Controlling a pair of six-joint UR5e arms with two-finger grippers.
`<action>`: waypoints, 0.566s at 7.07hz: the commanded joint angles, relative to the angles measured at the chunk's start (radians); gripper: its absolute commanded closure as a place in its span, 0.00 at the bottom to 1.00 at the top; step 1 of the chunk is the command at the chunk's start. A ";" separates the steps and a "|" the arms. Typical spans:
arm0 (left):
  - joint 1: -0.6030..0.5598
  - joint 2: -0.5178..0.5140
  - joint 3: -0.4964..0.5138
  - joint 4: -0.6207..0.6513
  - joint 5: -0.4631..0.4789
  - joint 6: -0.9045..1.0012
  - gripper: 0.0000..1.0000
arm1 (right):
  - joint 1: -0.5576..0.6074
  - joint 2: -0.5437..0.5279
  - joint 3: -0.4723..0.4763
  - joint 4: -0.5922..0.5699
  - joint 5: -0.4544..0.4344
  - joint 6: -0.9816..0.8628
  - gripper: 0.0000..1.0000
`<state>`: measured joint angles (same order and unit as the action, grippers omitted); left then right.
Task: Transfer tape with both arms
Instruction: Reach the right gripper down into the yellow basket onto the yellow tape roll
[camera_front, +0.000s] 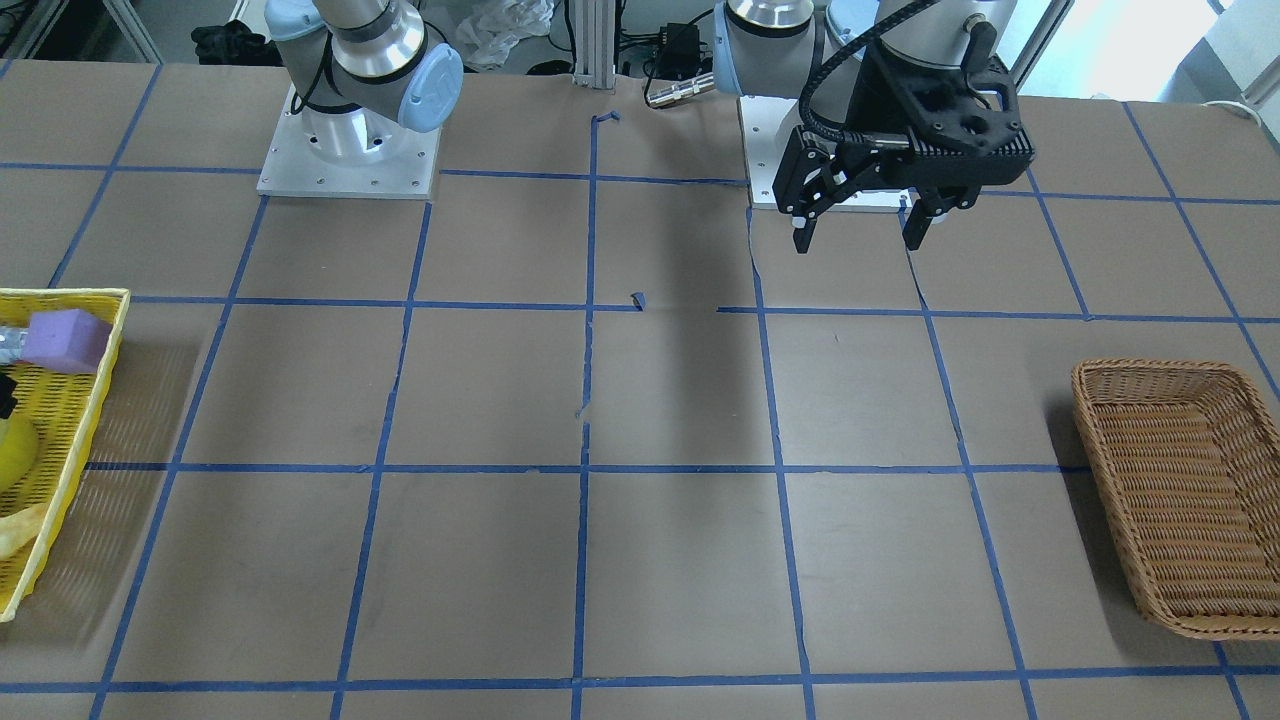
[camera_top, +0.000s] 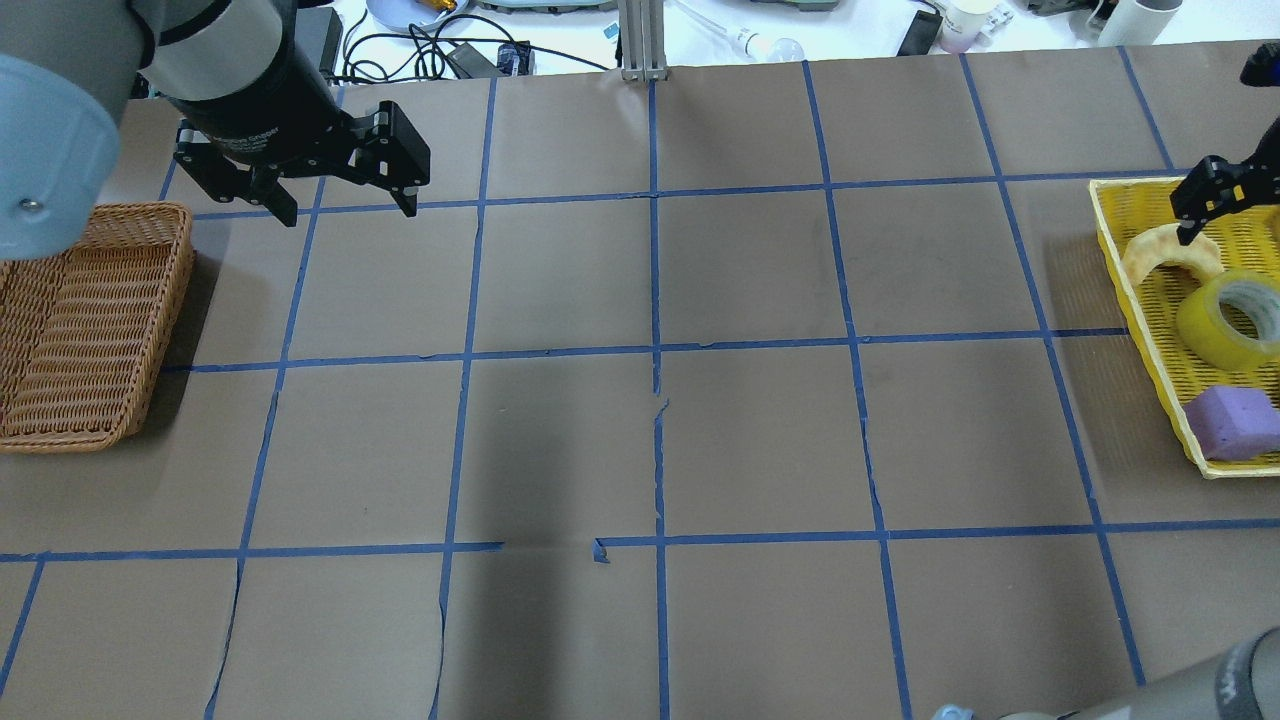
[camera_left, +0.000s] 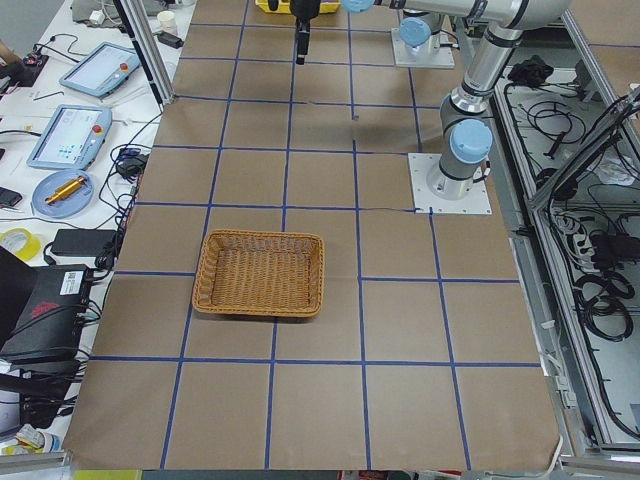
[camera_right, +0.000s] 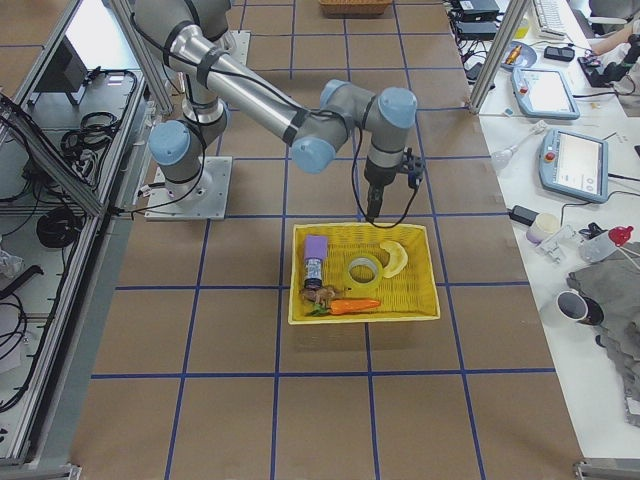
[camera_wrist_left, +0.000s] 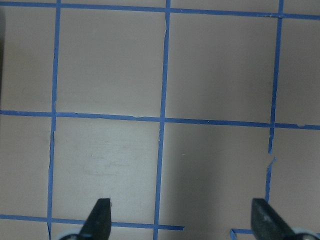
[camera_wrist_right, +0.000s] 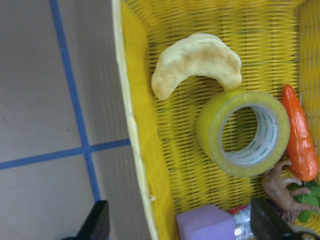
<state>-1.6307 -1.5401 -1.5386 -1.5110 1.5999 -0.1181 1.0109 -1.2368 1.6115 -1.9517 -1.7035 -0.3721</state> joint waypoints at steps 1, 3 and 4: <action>0.000 0.000 0.000 0.000 0.000 0.000 0.00 | -0.040 0.111 0.008 -0.116 -0.001 -0.004 0.00; 0.000 0.000 0.002 0.000 0.000 0.001 0.00 | -0.040 0.141 0.059 -0.158 -0.004 -0.004 0.01; 0.000 0.000 0.000 0.000 0.000 0.000 0.00 | -0.041 0.143 0.068 -0.173 -0.011 -0.002 0.01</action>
<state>-1.6306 -1.5401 -1.5375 -1.5110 1.5999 -0.1171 0.9710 -1.1013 1.6612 -2.1054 -1.7087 -0.3755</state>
